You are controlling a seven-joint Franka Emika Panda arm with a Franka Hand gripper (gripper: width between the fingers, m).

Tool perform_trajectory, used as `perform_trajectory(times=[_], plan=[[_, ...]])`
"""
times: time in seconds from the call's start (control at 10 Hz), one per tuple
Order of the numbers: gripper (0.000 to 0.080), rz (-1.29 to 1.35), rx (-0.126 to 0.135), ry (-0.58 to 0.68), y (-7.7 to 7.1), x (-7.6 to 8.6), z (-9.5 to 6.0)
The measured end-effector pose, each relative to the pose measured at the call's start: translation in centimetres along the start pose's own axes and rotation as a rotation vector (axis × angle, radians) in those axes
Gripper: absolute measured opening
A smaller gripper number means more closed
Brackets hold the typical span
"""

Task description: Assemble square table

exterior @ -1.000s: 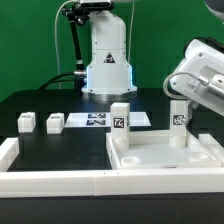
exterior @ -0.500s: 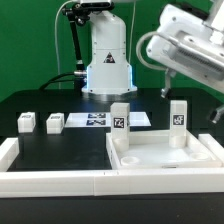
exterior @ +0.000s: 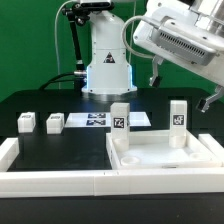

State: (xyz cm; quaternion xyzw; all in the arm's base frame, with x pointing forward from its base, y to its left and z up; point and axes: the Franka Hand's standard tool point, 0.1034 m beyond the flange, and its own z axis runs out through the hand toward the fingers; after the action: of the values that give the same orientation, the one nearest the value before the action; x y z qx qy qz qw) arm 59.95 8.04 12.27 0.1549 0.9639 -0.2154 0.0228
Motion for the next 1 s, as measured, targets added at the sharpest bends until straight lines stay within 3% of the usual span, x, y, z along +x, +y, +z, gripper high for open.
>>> perform_trajectory(times=[0.3,0.4,0.6,0.8,1.0], plan=[[0.0649,0.101,-0.009,0.006,0.0,0.1,0.3],[0.0649,0.204,-0.036,0.023,-0.5,0.1,1.4],[0.0649,0.488,-0.059,0.061,-1.9,0.0,1.9],[0.0649,0.777,-0.040,0.080,-3.1,-0.2,2.8],[0.0649,0.883,-0.028,0.087,-3.0,0.0,2.9]])
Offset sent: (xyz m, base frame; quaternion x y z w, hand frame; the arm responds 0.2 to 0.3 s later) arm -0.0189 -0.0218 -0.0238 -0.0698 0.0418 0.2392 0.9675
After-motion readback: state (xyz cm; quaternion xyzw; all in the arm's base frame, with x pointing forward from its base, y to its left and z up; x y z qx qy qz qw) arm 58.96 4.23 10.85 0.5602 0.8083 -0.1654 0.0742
